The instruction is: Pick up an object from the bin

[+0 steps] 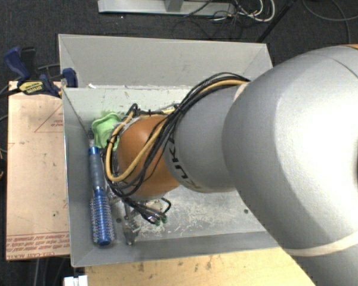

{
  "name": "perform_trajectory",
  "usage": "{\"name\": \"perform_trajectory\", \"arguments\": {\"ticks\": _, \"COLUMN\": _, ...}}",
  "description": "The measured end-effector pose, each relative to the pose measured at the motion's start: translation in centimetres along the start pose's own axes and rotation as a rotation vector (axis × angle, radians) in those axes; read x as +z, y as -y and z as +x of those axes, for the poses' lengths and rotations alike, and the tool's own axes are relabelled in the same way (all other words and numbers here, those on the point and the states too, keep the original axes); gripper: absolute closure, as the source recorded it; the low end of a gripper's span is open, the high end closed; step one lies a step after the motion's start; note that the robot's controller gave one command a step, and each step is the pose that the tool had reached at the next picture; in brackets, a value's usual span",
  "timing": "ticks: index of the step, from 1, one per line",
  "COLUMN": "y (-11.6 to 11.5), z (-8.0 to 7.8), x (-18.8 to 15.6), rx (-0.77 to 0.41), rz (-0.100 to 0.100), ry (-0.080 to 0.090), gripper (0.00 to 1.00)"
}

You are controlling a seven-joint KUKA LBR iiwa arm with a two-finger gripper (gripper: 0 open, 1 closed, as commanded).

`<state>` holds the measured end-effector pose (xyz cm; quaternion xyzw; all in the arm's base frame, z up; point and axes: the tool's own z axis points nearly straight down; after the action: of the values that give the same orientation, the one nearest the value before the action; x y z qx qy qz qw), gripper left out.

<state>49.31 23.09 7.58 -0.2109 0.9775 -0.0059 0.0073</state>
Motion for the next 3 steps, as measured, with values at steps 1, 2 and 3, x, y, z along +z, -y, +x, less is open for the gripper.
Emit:
{"name": "perform_trajectory", "arguments": {"ticks": 1, "y": 9.2, "z": 2.6, "x": -5.7, "rx": -0.189, "rz": -0.012, "ry": -0.005, "gripper": 0.00}}
{"name": "perform_trajectory", "arguments": {"ticks": 2, "y": 11.3, "z": 6.5, "x": -9.9, "rx": -0.205, "rz": -0.014, "ry": -0.008, "gripper": 0.00}}
{"name": "perform_trajectory", "arguments": {"ticks": 3, "y": 17.0, "z": 1.3, "x": -3.3, "rx": -0.090, "rz": -0.015, "ry": -0.008, "gripper": 0.00}}
